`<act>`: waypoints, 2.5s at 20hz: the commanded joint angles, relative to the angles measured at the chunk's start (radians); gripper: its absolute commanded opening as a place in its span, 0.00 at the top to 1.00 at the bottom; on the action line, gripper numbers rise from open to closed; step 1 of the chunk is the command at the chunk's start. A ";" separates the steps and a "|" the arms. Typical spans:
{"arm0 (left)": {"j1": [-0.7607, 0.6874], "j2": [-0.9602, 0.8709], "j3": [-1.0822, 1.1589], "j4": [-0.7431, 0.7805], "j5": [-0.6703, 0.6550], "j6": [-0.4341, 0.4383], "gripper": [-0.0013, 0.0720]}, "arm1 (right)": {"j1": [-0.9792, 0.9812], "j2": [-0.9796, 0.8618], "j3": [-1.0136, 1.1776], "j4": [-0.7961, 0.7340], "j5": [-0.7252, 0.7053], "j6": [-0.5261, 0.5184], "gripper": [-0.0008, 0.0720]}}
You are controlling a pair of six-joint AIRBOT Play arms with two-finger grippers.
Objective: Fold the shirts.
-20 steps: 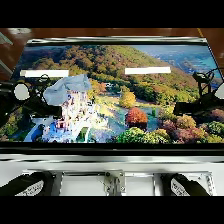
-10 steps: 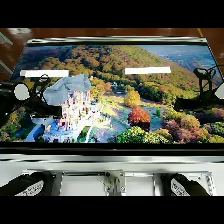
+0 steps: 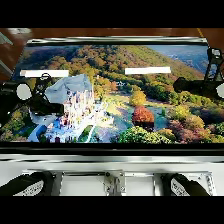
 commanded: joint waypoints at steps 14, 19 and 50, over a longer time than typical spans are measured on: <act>0.230 -0.484 0.470 0.146 0.094 0.015 0.03 | 0.001 0.000 0.000 0.092 0.087 -0.007 0.04; 0.269 -0.721 0.558 0.079 -0.055 0.031 0.02 | 0.001 -0.003 0.000 0.036 0.120 -0.006 0.04; -0.621 -0.478 0.484 -0.325 0.198 -0.128 0.02 | 0.000 0.147 -0.001 -0.352 0.628 0.031 0.04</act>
